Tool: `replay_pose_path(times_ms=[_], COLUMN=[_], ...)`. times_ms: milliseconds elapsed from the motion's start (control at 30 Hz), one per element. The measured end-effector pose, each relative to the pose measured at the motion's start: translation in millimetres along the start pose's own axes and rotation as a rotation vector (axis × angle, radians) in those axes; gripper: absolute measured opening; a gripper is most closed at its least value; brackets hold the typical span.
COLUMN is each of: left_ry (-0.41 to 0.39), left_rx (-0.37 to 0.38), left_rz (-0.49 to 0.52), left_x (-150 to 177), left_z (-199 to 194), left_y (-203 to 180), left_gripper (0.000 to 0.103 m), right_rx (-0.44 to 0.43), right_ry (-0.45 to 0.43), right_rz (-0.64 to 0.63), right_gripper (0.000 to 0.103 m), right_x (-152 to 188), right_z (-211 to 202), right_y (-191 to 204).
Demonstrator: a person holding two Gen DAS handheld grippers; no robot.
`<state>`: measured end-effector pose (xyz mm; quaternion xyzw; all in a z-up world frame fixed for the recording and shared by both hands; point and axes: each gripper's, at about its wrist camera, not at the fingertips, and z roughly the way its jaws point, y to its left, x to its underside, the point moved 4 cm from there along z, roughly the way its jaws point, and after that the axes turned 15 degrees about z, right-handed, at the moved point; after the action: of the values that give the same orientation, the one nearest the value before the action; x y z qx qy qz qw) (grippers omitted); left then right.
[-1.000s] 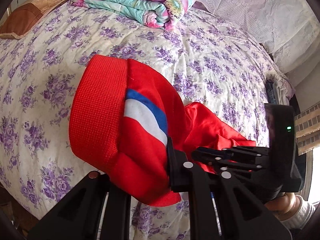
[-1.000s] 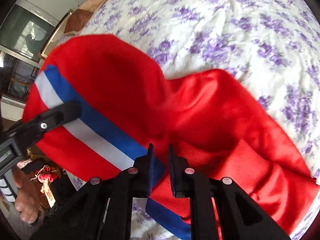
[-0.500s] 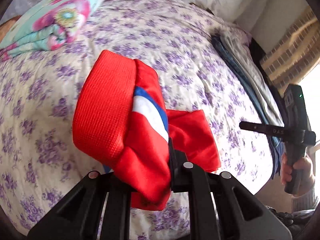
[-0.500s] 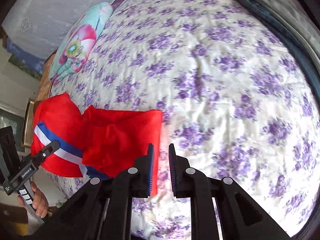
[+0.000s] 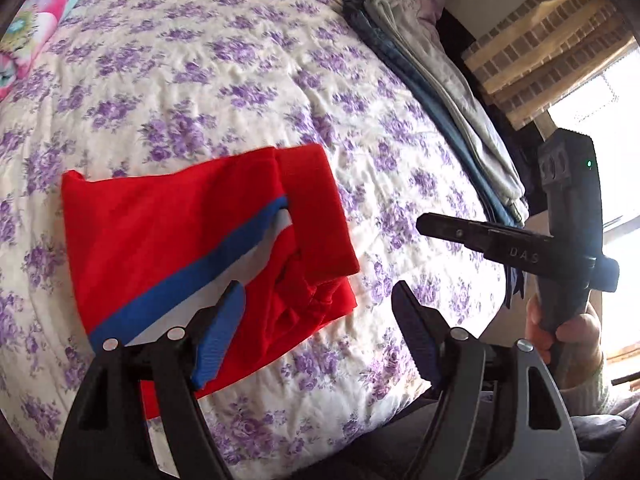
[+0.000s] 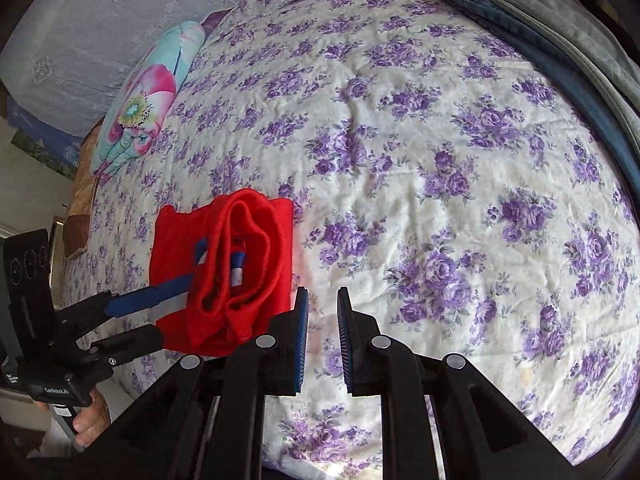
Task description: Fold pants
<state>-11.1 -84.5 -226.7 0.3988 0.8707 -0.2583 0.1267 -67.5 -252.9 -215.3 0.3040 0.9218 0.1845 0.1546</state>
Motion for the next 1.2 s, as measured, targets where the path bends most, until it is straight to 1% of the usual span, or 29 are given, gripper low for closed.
replay_pose_path(times_ms=[67,100,133,167,200,233,267,333,367,433,467,533,567,600,633,700,733,767,833,900,967,1067,1133,1200], left_ry=[-0.016,-0.009,0.001,0.013,0.022,0.027,0.036,0.061,0.069,0.079,0.079,0.068,0.073,0.079,0.075,0.035,0.009,-0.015,-0.048,-0.069,-0.088,-0.101,-0.109,-0.096], left_rx=[-0.059,-0.086,-0.09,-0.073,-0.05,-0.045,-0.048,-0.039,-0.042,-0.067,-0.065,-0.047,-0.039,-0.037,-0.047,-0.086,-0.088,-0.084,-0.085,-0.088,-0.077,-0.07,-0.045,-0.014], left_rz=[-0.055,-0.083,-0.114,-0.147,-0.173,-0.186,-0.192,-0.199,-0.196,-0.182,-0.179,-0.197,-0.207,-0.216,-0.218,-0.204,-0.207,-0.218,-0.251,-0.282,-0.299,-0.289,-0.283,-0.291], left_x=[3.5,8.2,12.4,16.6,21.0,25.2,28.3,32.9,35.2,38.0,38.6,37.0,35.8,34.6,34.2,35.9,38.7,43.0,52.6,60.0,62.8,62.6,64.7,65.9], left_z=[-12.2,-12.8,-11.9,-9.2,-4.0,-0.5,5.3,17.8,23.6,34.4,39.1,42.0,40.5,36.7,29.7,7.8,-4.3,-15.6,-32.8,-43.4,-48.2,-45.6,-38.3,-22.7], left_y=[22.4,34.4,45.6,54.8,60.5,64.6,66.1,65.3,64.4,64.7,66.0,70.7,72.7,74.1,74.5,73.8,73.9,74.9,79.0,84.1,85.6,81.9,78.7,76.8], left_gripper=[0.073,0.071,0.063,0.058,0.051,0.045,0.042,0.036,0.036,0.036,0.036,0.034,0.033,0.031,0.031,0.031,0.031,0.031,0.031,0.031,0.031,0.029,0.029,0.029], right_rx=[-0.041,-0.065,-0.088,-0.101,-0.103,-0.095,-0.082,-0.058,-0.013,0.117,0.156,0.144,0.16,0.173,0.167,0.115,0.094,0.08,0.058,0.029,0.017,0.092,0.128,0.189], right_ry=[0.01,0.014,0.02,0.023,0.023,0.023,0.028,0.064,0.081,0.123,0.143,0.142,0.164,0.187,0.202,0.192,0.167,0.136,0.085,0.097,0.148,0.217,0.269,0.29], right_rz=[-0.047,-0.08,-0.119,-0.161,-0.205,-0.244,-0.273,-0.303,-0.309,-0.305,-0.287,-0.276,-0.29,-0.306,-0.318,-0.365,-0.403,-0.447,-0.549,-0.629,-0.664,-0.719,-0.733,-0.753], right_gripper=[0.016,0.016,0.016,0.016,0.016,0.018,0.021,0.021,0.02,0.02,0.02,0.02,0.02,0.021,0.023,0.024,0.033,0.045,0.052,0.052,0.052,0.05,0.048,0.024], right_x=[0.6,1.7,3.5,5.6,8.0,10.4,12.5,17.8,20.9,25.5,26.7,23.1,21.1,18.5,15.5,9.5,6.0,3.1,-2.2,-5.6,-9.2,-8.3,-5.6,-2.9], right_z=[-3.1,-4.3,-4.5,-4.6,-2.1,2.1,7.8,26.4,39.4,71.8,86.5,90.9,89.0,85.7,79.6,61.8,52.9,46.0,44.6,62.3,94.2,142.2,166.0,184.4], right_y=[23.3,38.0,53.7,68.6,82.3,93.4,101.0,106.8,102.7,83.0,70.5,65.9,71.0,78.3,87.5,113.9,129.8,146.9,181.4,211.5,234.5,250.5,252.5,251.0])
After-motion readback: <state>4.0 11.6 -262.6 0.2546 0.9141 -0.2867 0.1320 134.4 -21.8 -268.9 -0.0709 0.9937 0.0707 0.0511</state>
